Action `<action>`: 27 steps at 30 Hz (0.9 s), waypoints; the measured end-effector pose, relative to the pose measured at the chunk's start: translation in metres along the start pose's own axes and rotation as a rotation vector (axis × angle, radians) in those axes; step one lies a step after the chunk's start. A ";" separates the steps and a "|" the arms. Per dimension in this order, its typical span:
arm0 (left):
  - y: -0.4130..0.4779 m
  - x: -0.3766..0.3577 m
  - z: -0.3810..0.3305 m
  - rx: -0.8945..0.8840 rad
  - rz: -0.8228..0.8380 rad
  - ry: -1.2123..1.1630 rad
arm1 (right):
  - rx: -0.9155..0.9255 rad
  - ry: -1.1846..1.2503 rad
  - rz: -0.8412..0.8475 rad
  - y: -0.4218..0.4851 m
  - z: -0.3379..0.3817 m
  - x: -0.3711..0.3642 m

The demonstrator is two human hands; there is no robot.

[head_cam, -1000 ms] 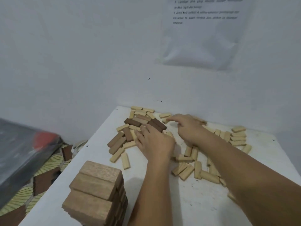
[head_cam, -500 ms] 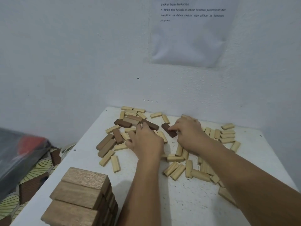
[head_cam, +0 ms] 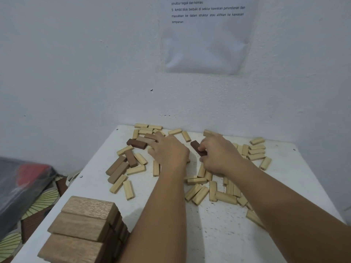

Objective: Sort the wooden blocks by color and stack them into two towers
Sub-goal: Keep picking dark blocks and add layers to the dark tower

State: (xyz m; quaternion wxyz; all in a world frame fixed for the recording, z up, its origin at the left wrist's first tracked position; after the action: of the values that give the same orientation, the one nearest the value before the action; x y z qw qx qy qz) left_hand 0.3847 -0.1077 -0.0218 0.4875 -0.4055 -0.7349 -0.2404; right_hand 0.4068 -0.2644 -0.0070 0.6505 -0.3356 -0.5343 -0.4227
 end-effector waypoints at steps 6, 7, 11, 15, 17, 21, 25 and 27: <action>-0.003 -0.001 -0.011 -0.139 0.023 -0.149 | -0.093 0.134 -0.033 -0.004 -0.005 -0.001; -0.004 0.000 -0.010 -0.171 0.027 -0.228 | -0.100 0.146 -0.036 -0.004 -0.006 -0.001; -0.015 0.006 0.004 -0.204 0.030 -0.473 | -0.125 0.191 -0.059 -0.006 -0.008 -0.001; -0.020 0.015 0.040 0.004 -0.081 -0.247 | -0.129 0.189 -0.055 -0.006 -0.008 -0.001; -0.021 0.012 0.044 0.050 -0.053 -0.192 | -0.138 0.195 -0.048 -0.006 -0.008 -0.001; -0.019 0.007 0.038 0.058 -0.027 -0.171 | -0.134 0.223 -0.055 -0.008 -0.010 0.001; -0.013 0.000 0.035 0.046 -0.055 -0.161 | -0.138 0.264 -0.061 -0.007 -0.014 -0.001; -0.014 0.001 0.029 0.027 -0.120 -0.215 | -0.149 0.280 -0.065 -0.006 -0.016 -0.002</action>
State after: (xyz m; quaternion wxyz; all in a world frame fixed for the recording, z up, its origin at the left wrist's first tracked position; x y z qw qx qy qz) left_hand 0.3579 -0.0931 -0.0323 0.3961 -0.3774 -0.8092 -0.2143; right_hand 0.4078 -0.2808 -0.0127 0.6778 -0.3036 -0.4162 -0.5246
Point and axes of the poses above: each hand's wrist, its own y-axis towards the middle knuckle, its own x-axis out of the back of the hand, z = x × y, the point moved 7 cm from there along y, towards the middle knuckle, and after that the axes turned 3 degrees about z, right-handed, at the moved point
